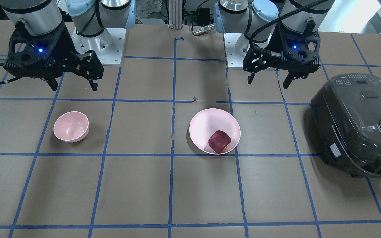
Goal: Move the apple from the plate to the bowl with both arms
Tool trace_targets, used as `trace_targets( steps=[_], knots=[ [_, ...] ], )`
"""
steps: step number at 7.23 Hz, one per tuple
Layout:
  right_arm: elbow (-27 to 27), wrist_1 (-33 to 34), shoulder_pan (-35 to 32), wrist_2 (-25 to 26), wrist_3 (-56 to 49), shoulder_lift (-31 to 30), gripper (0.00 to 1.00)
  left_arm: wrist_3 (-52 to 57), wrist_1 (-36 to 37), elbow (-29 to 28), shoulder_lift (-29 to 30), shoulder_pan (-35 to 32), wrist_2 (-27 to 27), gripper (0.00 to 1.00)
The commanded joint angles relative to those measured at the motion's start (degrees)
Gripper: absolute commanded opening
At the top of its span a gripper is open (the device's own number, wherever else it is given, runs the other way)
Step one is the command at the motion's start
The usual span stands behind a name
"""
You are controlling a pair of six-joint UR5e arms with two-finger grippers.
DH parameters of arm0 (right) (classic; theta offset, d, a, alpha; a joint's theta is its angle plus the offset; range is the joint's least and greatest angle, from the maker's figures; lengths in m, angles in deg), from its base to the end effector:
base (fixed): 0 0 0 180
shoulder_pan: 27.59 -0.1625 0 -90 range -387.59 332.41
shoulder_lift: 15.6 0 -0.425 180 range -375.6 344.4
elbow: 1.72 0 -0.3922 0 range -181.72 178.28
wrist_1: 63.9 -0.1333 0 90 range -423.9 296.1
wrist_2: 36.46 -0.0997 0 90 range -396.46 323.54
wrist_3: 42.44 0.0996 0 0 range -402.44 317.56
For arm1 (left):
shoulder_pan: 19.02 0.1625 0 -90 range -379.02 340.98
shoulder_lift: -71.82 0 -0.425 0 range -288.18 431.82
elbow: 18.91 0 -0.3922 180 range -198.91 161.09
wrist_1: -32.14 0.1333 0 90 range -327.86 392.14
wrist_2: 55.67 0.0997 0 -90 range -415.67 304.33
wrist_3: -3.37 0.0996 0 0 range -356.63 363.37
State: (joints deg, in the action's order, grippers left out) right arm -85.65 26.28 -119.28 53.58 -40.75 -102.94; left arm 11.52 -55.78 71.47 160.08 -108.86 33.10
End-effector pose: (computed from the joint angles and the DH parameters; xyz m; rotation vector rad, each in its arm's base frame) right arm 0.1484 -0.5128 0.5172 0.0000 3.1389 -0.0984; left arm -0.1341 -0.4851 0.5032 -0.2186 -3.1154 0.0960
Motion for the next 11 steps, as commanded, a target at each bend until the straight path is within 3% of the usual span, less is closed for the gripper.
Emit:
trace_targets(
  steps=[1, 4, 5, 8, 11],
  knots=[
    [-0.1, -0.1, 0.0, 0.5, 0.0, 0.1, 1.00, 11.3, 4.5, 3.9, 1.6, -2.6, 0.2, 1.00],
    [-3.2, 0.6, 3.9, 0.0, -2.4, 2.9, 1.00, 12.2, 14.7, 10.8, 7.2, -5.0, 0.0, 1.00],
    [-8.6, 3.2, 7.7, -0.3, -7.2, 3.9, 1.00, 12.5, 20.4, 12.4, 9.4, -5.3, 0.0, 1.00],
    [-23.5, 15.7, 19.3, -0.2, -14.7, 5.3, 1.00, 12.1, 27.3, 15.0, 16.8, -7.4, -0.2, 1.00],
    [-31.5, 31.5, 20.0, 0.3, -16.4, 9.8, 0.75, 12.5, 36.5, 16.1, 21.6, -8.9, -0.1, 1.00]
  ],
)
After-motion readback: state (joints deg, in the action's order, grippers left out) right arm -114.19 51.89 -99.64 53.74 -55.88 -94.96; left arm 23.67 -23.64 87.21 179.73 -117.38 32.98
